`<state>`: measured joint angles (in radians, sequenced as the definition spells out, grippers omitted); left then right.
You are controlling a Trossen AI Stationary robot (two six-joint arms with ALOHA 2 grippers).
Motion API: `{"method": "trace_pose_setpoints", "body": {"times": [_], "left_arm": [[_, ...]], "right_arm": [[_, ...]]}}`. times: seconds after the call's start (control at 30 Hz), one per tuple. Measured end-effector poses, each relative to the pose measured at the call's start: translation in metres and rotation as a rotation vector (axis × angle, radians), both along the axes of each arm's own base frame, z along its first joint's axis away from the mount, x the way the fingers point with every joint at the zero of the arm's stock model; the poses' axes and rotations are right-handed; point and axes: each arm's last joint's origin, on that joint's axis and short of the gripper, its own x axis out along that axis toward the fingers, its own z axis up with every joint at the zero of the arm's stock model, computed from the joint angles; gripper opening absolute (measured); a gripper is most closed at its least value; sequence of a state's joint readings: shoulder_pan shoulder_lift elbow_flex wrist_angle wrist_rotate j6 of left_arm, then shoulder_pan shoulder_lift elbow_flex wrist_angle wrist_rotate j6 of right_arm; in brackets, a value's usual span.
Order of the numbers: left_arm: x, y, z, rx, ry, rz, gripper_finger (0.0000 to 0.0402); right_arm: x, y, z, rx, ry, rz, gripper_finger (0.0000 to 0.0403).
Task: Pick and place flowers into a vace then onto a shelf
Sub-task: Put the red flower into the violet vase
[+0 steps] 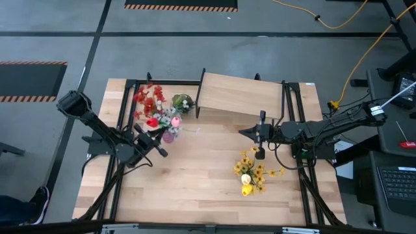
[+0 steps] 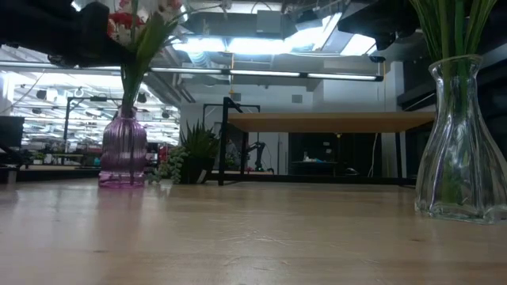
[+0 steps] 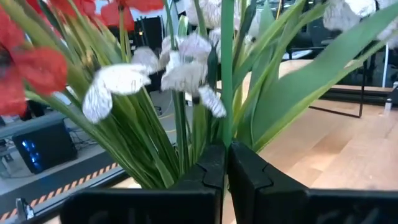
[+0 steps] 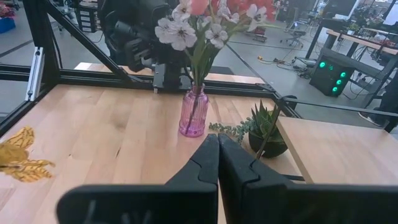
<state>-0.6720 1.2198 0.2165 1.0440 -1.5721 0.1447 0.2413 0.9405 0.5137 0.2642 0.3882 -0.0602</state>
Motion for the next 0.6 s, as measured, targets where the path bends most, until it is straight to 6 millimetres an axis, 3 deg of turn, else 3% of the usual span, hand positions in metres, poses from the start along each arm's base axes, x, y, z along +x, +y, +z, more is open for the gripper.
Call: {"method": "trace_pose_setpoints", "body": {"times": [0.6], "left_arm": [[-0.002,0.001,-0.020,-0.005,-0.007,0.000,0.0003]], "right_arm": [[-0.003,0.013,0.000,0.000,0.000,0.062,0.0000]]}}
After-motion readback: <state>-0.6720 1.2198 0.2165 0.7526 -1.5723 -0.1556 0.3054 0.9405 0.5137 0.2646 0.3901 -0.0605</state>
